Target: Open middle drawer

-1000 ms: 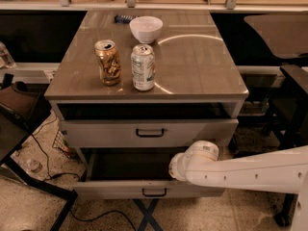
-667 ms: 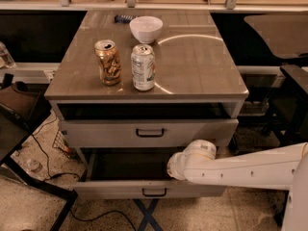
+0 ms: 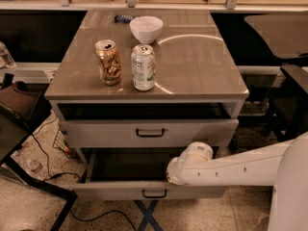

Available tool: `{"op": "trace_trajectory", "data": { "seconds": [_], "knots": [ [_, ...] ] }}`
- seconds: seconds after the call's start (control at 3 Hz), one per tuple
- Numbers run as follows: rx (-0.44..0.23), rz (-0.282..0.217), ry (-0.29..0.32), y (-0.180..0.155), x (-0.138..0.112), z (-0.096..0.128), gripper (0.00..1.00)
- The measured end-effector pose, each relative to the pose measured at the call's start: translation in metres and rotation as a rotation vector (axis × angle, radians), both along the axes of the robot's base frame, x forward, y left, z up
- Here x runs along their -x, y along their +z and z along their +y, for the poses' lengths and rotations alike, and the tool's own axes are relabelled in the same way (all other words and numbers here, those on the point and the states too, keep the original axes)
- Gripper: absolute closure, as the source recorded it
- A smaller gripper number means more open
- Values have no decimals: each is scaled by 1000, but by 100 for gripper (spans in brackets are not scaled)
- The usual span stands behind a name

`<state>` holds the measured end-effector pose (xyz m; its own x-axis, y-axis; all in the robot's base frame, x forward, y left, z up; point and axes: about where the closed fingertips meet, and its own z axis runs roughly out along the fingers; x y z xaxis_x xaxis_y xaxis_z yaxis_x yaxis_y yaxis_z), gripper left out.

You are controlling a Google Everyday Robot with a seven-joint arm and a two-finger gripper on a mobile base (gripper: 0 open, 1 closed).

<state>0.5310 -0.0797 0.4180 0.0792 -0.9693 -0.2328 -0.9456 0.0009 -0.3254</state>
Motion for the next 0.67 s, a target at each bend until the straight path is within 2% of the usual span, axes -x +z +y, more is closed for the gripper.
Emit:
{"op": "trace_trajectory", "data": {
  "seconds": [0.67],
  "knots": [
    [100, 210, -16, -7, 92, -44, 100]
  ]
}}
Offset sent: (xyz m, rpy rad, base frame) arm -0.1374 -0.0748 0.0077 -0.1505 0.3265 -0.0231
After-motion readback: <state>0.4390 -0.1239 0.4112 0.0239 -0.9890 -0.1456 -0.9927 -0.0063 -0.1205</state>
